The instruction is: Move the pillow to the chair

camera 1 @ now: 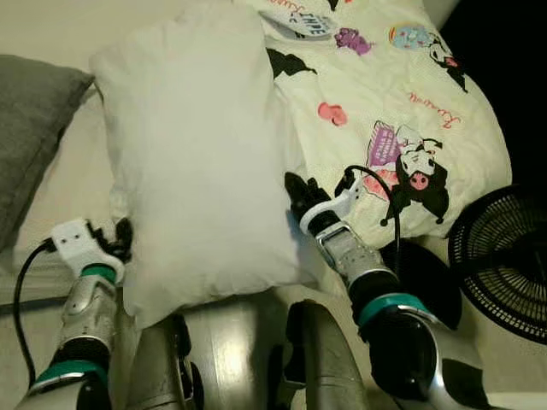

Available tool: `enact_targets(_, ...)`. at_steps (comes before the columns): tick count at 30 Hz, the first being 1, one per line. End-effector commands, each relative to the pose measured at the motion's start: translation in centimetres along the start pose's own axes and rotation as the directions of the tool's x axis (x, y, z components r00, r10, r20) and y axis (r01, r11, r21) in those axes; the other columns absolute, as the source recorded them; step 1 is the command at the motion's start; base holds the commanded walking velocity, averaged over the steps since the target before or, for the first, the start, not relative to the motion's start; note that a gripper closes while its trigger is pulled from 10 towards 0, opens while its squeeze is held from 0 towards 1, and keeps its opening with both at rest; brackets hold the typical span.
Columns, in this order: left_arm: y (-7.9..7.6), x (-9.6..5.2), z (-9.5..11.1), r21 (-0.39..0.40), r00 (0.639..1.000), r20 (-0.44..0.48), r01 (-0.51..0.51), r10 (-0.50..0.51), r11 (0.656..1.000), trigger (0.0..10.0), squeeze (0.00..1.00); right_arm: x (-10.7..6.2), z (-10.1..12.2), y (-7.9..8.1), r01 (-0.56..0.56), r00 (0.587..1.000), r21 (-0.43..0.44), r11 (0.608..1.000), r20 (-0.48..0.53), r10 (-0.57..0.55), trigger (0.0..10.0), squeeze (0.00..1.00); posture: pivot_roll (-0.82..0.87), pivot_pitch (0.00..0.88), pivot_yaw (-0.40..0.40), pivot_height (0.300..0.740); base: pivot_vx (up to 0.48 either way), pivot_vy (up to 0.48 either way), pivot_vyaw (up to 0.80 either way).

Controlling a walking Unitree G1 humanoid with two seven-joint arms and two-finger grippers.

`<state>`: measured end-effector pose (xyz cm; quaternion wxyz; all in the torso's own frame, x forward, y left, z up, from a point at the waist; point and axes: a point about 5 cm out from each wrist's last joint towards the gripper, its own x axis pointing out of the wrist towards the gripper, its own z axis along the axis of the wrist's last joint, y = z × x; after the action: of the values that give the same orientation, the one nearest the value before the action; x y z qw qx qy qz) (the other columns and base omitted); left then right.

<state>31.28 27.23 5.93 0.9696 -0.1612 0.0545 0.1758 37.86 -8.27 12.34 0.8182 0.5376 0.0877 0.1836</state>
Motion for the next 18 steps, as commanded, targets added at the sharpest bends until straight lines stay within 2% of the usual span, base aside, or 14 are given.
enact_targets(1, 0.5, -0.4, -1.2, -0.022, 0.998, -0.055, -0.036, 0.035, 0.999, 10.0, 0.0, -0.6, -1.3, -0.9, 0.011, 0.998, 0.004, 1.0, -0.054, -0.011, 10.0, 1.0, -0.08, 0.276, -0.102, 0.592, 0.0, 0.0, 0.0)
enact_targets(4, 0.3, 0.0, -0.5, -0.042, 0.999, -0.035, -0.038, 0.037, 0.998, 10.0, 0.0, -0.8, -1.6, -1.2, 0.018, 0.997, -0.024, 1.0, -0.069, -0.019, 10.0, 1.0, -0.09, 0.277, -0.1, 0.592, 0.0, 0.0, 0.0)
enact_targets(8, -2.0, 1.3, 1.3, -0.032, 0.998, -0.008, 0.063, -0.063, 0.998, 10.0, 0.0, -1.2, -1.9, -1.6, 0.015, 0.997, -0.058, 0.998, -0.08, -0.019, 10.0, 1.0, -0.12, 0.278, -0.104, 0.592, 0.0, 0.0, 0.0)
enact_targets(13, -3.2, 2.3, 3.3, -0.024, 0.996, 0.028, 0.089, -0.088, 0.996, 10.0, 0.0, -1.3, -1.9, -1.9, 0.044, 0.996, -0.141, 0.989, -0.068, -0.054, 10.0, 1.0, -0.13, 0.291, -0.098, 0.592, 0.0, 0.0, 0.0)
enact_targets(16, -3.9, 2.7, 4.2, -0.015, 0.992, 0.045, 0.116, -0.115, 0.993, 10.0, 0.0, -1.3, -1.8, -1.9, 0.058, 0.996, -0.168, 0.984, -0.053, -0.067, 10.0, 1.0, -0.14, 0.289, -0.092, 0.592, 0.0, 0.0, 0.0)
enact_targets(18, -4.7, 2.9, 4.4, 0.003, 0.988, 0.038, 0.152, -0.152, 0.988, 10.0, 0.0, -1.3, -1.8, -1.9, 0.059, 0.997, -0.174, 0.983, -0.044, -0.068, 10.0, 0.96, -0.14, 0.292, -0.085, 0.592, 0.0, 0.0, 0.0)
